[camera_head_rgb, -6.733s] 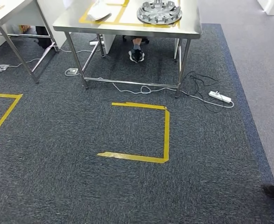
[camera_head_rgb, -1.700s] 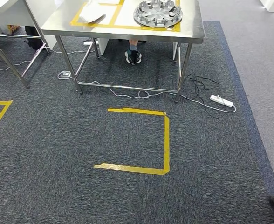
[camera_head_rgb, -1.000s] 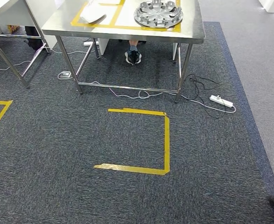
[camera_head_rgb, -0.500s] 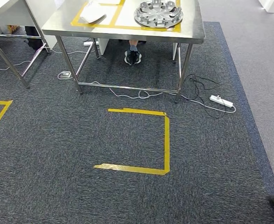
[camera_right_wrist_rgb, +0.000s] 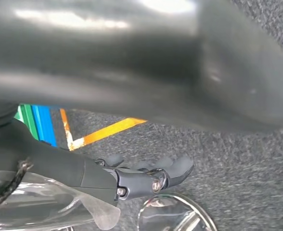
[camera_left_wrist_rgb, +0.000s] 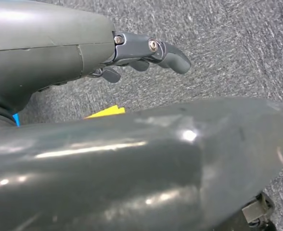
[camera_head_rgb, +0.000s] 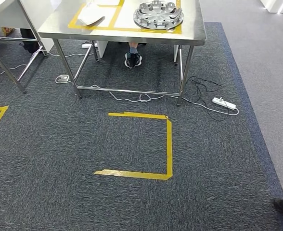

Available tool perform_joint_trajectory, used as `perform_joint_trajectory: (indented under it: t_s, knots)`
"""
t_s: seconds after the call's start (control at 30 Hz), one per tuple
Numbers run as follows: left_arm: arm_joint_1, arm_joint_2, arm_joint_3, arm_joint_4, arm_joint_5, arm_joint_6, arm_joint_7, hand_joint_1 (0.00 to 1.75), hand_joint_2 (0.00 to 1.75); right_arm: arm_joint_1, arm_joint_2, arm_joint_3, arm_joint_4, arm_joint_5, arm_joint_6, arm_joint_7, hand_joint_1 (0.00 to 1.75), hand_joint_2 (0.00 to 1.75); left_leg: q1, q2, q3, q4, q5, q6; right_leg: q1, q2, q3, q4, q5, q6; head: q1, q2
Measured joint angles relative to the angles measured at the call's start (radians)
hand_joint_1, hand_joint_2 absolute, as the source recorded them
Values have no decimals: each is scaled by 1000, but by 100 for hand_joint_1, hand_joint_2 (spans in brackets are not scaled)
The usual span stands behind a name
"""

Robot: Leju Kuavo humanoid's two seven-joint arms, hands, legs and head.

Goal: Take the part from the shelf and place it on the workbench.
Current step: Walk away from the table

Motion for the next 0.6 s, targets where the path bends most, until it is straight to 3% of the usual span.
perform_joint_trajectory:
  t_s: [0.03,0.1,0.13,0.2,0.27,0.33,0.4,0.47,0.5,0.53,0.6]
  knots:
    - [0,-1,0,0,0,1,0,0,0,1,0,0,0,-1,0,1,0,0,5,7,3,2,-4,-6,-5,-3,3,-13,22,7,0,0]
    - [0,-2,1,0,0,2,1,0,0,0,0,0,0,-1,3,1,0,0,15,22,11,13,-19,-26,-15,-29,61,-132,89,25,0,0]
    - [0,-1,1,-1,0,2,1,0,0,-2,1,0,1,-1,4,1,0,0,16,29,13,23,-30,-37,-17,-46,91,-190,109,29,5,0]
    - [0,0,2,-2,0,4,3,0,0,-7,3,0,1,-1,7,3,0,0,12,41,16,38,-47,-52,-16,-61,118,-237,109,13,6,0]
    - [0,-1,2,-4,-1,5,4,0,0,-8,3,0,1,0,9,6,0,0,10,51,20,42,-52,-57,-15,-42,115,-231,102,-15,-1,0]
    - [0,-1,2,-6,-1,5,5,0,0,-7,3,0,2,2,8,9,0,0,14,32,16,64,-75,-63,-16,-27,114,-230,100,-28,-6,0]
    - [-1,-3,2,-7,-2,3,5,0,0,-10,2,0,2,3,8,9,0,0,17,-6,-26,160,-135,-66,-15,-9,114,-231,102,-37,-8,0]
    - [0,-3,2,-8,-2,2,5,0,0,-12,1,0,2,5,8,9,0,0,16,-22,-98,300,-189,-63,-10,13,113,-231,102,-42,-9,0]
    - [1,-3,2,-8,-3,1,5,0,0,-13,1,0,2,6,8,9,0,0,15,-25,-123,340,-192,-58,-7,26,114,-231,102,-43,-9,0]
    - [1,-3,2,-8,-3,1,6,0,0,-12,0,0,2,6,7,9,0,0,13,-27,-132,343,-173,-52,-5,40,115,-231,102,-44,-9,0]
    - [1,-3,2,-8,-3,1,6,0,0,-13,-1,0,2,6,7,9,0,0,7,-46,-103,245,-90,-33,0,69,120,-232,102,-44,-9,0]
